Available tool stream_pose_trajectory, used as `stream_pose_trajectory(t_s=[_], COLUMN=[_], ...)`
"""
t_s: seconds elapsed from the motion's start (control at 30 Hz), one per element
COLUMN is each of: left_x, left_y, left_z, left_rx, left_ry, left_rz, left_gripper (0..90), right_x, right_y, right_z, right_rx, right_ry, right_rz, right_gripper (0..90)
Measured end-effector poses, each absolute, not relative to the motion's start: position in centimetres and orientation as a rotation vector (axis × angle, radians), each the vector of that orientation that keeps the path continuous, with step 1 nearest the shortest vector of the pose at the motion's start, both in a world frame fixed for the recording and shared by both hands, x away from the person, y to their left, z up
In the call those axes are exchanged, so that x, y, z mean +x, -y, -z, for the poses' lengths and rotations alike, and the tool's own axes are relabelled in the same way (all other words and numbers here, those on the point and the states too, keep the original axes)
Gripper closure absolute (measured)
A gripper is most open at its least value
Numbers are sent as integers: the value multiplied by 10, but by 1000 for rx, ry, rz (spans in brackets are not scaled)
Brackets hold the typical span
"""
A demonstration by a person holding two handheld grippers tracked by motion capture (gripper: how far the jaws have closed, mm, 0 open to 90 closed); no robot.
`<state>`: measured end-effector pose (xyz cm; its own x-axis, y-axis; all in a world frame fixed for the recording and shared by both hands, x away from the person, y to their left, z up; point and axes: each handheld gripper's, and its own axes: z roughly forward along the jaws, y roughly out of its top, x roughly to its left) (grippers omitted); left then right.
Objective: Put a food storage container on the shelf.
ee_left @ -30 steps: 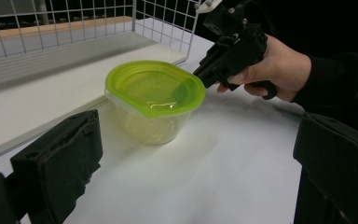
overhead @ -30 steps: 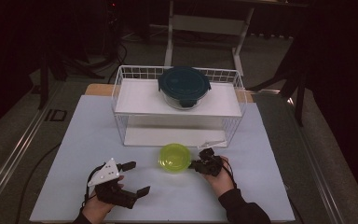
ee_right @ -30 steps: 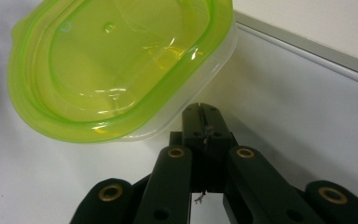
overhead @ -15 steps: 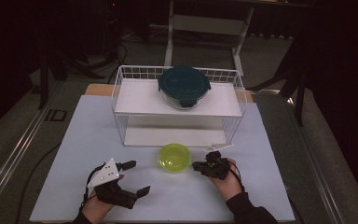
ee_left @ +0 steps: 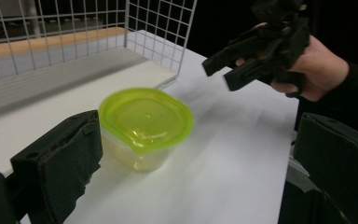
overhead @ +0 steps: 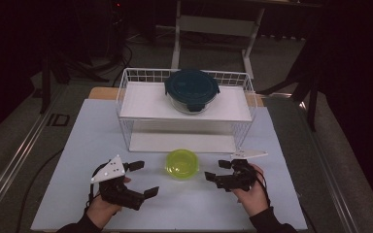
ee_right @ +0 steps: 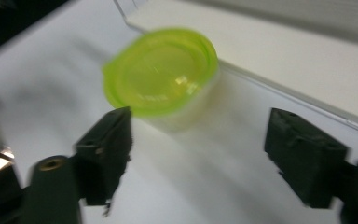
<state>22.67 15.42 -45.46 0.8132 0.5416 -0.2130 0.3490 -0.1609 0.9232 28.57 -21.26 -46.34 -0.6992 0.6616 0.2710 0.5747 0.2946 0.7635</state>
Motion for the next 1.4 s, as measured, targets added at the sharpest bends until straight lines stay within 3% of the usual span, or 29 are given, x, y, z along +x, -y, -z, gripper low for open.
stream_pose_trajectory(t_s=[0.07, 0.47, 0.77, 0.93, 1.27, 1.4], left_x=[232, 265, 292, 308, 321, 325], left_y=[-152, -144, -132, -129, -133, -132], left_z=[449, 439, 450, 464, 485, 490], left_rx=[1774, 1796, 1804, 1795, 1715, 1716], left_ry=[-697, -787, -900, -1026, -1216, -1281], left_rz=[-194, -124, 1, 128, 258, 279], left_gripper=[10, 10, 11, 12, 216, 306], right_x=[286, 298, 313, 320, 333, 338], right_y=[215, 216, 202, 198, 193, 191], right_z=[459, 435, 446, 456, 477, 482], right_rx=[1137, 1107, 1311, 1441, 1678, 1741], right_ry=[-2457, -2398, -2442, -2460, -2446, -2462], right_rz=[-1416, -1527, -1506, -1495, -1448, -1439], right_gripper=[147, 154, 129, 199, 431, 477])
